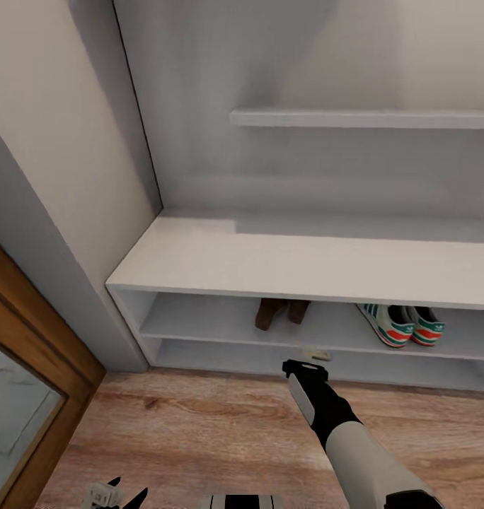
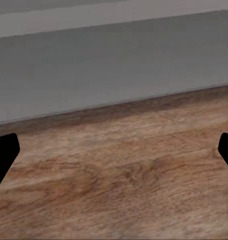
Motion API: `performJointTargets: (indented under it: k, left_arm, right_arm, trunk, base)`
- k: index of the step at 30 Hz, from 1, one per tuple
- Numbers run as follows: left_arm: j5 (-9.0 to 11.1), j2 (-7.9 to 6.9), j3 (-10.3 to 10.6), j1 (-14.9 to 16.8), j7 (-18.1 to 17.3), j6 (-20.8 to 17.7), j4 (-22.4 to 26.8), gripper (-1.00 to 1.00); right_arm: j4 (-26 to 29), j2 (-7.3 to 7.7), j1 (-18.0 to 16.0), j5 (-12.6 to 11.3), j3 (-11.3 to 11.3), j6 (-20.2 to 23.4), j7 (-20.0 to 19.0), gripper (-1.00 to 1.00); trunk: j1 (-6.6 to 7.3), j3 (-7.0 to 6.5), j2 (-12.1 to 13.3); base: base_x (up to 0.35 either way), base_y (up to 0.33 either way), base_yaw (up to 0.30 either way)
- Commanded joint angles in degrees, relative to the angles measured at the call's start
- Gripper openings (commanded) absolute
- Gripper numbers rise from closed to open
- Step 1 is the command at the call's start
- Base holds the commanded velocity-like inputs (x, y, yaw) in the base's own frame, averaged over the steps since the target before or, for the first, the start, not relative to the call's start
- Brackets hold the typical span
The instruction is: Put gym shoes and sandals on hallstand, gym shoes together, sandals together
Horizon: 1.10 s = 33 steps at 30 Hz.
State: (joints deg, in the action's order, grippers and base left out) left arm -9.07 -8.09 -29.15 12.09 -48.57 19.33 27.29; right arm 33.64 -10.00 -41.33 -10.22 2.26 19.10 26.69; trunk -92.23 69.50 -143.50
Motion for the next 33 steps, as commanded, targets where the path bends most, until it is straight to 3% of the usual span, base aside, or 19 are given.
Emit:
performJointTargets:
  k: [1,7,8,11,12,15,21,29,30,33]
  left_arm:
    - [-0.6,0.04,-0.5,0.0,-0.3,0.3,0.0,1.00]
    - [0.0,0.00,-0.8,0.0,-0.3,0.3,0.0,1.00]
    - [-0.1,0.00,-0.9,0.0,-0.2,0.3,0.0,1.00]
    - [-0.1,0.00,-0.9,0.0,-0.2,0.3,0.0,1.00]
    - [-0.1,0.00,-0.9,0.0,-0.2,0.3,0.0,1.00]
    - [-0.2,0.00,-0.9,0.0,-0.2,0.3,0.0,1.00]
    - [-0.2,-0.06,-0.9,0.0,-0.1,0.3,0.0,1.00]
    - [-0.2,-0.17,-1.0,0.0,0.0,0.2,0.0,1.00]
    - [-0.2,-0.23,-1.0,0.0,0.0,0.3,0.0,1.00]
    - [-0.2,-0.29,-1.0,0.0,0.0,0.3,0.0,1.00]
  right_arm:
    - [0.0,0.00,0.0,-0.4,0.2,0.2,0.4,1.00]
    - [-3.3,0.00,0.1,-0.2,0.2,-3.9,0.3,1.00]
    - [-7.9,0.00,0.1,-0.2,0.2,-8.8,0.2,1.00]
    - [-12.2,0.00,0.1,-0.1,0.3,-13.3,0.2,1.00]
    - [-16.4,0.00,0.1,-0.1,0.4,-17.7,0.1,1.00]
    - [-20.6,0.24,0.1,0.1,0.4,-21.4,0.1,1.00]
    - [-27.4,2.88,0.1,1.9,0.5,-27.1,-0.7,1.00]
    - [-31.5,6.16,1.2,6.5,0.6,-31.1,-7.2,1.00]
    - [-31.8,7.90,2.9,7.4,0.6,-31.9,-10.5,1.00]
    - [-31.9,9.84,4.1,7.7,0.6,-33.3,-12.7,1.00]
  trunk:
    - [0.01,0.04,0.0]
    - [0.01,0.04,0.0]
    - [0.01,0.04,0.0]
    - [0.01,0.04,0.0]
    - [0.01,0.04,0.0]
    - [0.01,0.04,0.0]
    - [0.01,0.04,0.0]
    - [0.01,0.04,0.0]
    - [0.01,0.04,0.0]
    - [0.01,0.04,0.0]
  base:
    - [-0.035,-0.264,0.000]
    - [-0.211,-0.204,0.000]
    - [-0.245,-0.134,0.000]
    - [-0.187,-0.081,0.000]
    - [-0.062,-0.024,0.000]
    - [-0.032,-0.012,0.000]
    - [-0.011,-0.004,0.000]
    - [-0.001,-0.001,0.000]
    - [0.000,0.000,0.000]
    - [0.000,0.000,0.000]
